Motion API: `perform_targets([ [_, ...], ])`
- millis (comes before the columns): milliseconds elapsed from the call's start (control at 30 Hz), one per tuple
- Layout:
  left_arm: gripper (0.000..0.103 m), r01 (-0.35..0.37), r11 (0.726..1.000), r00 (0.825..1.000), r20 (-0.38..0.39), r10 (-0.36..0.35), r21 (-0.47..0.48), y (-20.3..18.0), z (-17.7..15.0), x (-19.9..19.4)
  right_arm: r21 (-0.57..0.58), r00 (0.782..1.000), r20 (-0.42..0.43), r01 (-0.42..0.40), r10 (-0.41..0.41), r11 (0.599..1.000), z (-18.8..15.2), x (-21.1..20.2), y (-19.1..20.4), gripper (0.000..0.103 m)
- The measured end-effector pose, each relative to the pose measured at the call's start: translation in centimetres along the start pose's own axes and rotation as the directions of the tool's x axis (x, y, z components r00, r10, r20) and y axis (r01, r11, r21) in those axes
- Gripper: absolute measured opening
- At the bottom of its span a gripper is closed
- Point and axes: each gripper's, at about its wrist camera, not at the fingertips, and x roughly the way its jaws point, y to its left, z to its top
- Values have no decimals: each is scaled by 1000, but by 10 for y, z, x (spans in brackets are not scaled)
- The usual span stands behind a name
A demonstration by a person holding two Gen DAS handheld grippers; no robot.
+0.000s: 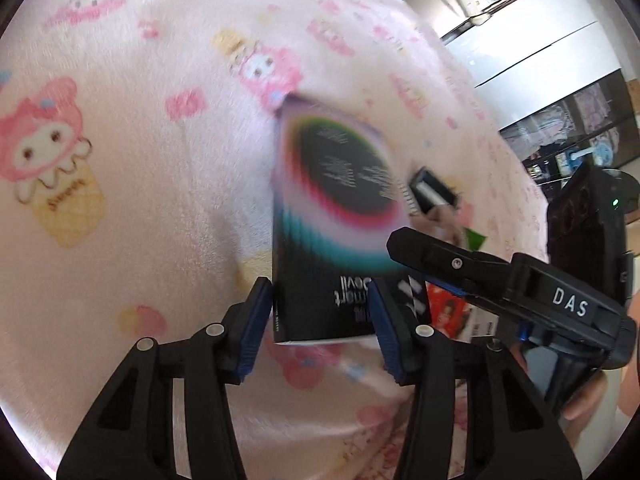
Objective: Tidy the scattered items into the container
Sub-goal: 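Grasp the black Smart Devil box with the left gripper, then lift the black box and carry it toward the open box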
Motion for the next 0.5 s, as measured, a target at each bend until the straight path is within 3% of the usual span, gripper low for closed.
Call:
perform_targets([
  [100, 48, 35, 998, 998, 43, -37, 43, -17, -1, -28, -22, 997, 53, -59, 60, 998, -12, -27, 5, 53],
  [200, 47, 76, 993, 995, 57, -82, 94, -41, -2, -45, -39, 995, 79, -52, 55, 998, -26, -51, 2, 50],
  [300, 48, 113, 984, 992, 41, -120, 141, -67, -5, -47, 16, 987, 132, -90, 87, 996, -40, -78, -17, 50],
  [500, 47, 141, 966, 989, 14, -148, 218, -124, -18, -36, 97, 974, 215, -87, 64, 992, -50, -127, -52, 50],
])
